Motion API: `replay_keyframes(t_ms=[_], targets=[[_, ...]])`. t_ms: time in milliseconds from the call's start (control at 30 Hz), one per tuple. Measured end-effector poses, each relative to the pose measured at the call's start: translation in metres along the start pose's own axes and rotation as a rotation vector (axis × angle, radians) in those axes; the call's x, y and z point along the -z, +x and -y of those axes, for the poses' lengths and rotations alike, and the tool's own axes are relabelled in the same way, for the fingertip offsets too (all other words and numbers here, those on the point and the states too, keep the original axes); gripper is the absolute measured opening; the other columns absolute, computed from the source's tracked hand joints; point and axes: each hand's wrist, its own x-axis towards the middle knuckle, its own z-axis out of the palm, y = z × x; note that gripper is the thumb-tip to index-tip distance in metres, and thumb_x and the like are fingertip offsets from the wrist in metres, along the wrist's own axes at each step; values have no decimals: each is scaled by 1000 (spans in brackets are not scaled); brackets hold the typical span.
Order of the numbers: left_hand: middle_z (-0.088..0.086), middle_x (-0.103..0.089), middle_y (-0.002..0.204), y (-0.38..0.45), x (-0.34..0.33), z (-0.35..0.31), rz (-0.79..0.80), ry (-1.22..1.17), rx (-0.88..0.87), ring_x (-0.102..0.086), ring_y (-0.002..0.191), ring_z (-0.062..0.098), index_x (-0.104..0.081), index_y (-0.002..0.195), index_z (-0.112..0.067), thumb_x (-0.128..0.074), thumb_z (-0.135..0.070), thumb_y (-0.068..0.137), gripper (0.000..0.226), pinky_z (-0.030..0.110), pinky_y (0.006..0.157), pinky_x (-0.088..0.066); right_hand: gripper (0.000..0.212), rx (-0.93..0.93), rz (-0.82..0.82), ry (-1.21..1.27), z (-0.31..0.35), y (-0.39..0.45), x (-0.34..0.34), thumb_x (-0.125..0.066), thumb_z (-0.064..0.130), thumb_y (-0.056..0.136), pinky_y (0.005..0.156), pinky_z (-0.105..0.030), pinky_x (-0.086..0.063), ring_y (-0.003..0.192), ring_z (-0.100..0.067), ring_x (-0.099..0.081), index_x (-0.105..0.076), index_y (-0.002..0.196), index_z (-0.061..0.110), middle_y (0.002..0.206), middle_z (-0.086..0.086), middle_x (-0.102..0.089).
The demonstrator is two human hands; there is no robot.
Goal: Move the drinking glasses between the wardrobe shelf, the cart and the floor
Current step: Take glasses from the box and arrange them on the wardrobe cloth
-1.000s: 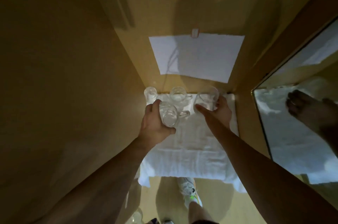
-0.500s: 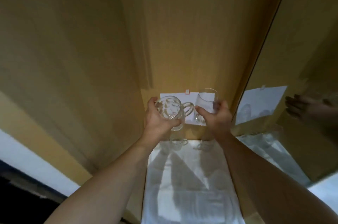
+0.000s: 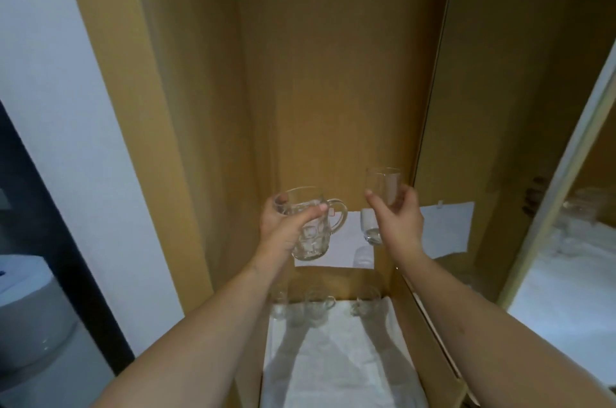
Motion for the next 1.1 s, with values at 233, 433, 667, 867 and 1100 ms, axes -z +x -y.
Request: replay_keyframes(t_ms=[233,433,667,867,1100], targets=[[1,-72,99,-36,5,-17,72,-94,11,-75,82,15,-59,108,-16,-97,-44,36,86,32,66,-61,98,20,6,15,22,-33,32,-65,75,74,93,-49,-53,101,-25,-62,-38,150,18,106,-3,-63],[11,-76,103,-63,-8,-32,133,-96,-15,-77,87,25,-55,106,-16,-98,-34,39,82,50,78,-63,68,53,-22,17,36,-40,53,-67,65,84,64,-27,-43,71,-9,-55,-54,123,11,78,9,-56],[4,-74,85,-93,-38,-45,95,-70,-61,-76,74,24,-61,102,-10,-94,-40,32,83,40,63,-61,43,90,10,45,41,-40,99,-70,59,85,60,-25,-40,56,1,-50,-50,93,22,67,12,-50],[3,-76,82,-129,-87,-40,108,36,-92,-75,72,20,-63,102,-8,-90,-46,34,83,37,61,-61,57,142,-4,35,32,-46,157,-73,54,85,56,-13,-41,58,9,-54,-58,115,8,64,28,-57],[11,-77,90,-171,-148,-27,153,83,-85,-75,85,33,-68,98,-5,-93,-44,37,78,50,74,-63,38,147,-5,25,18,-56,243,-73,61,78,55,-5,-42,61,10,-57,-52,88,31,66,25,-61]])
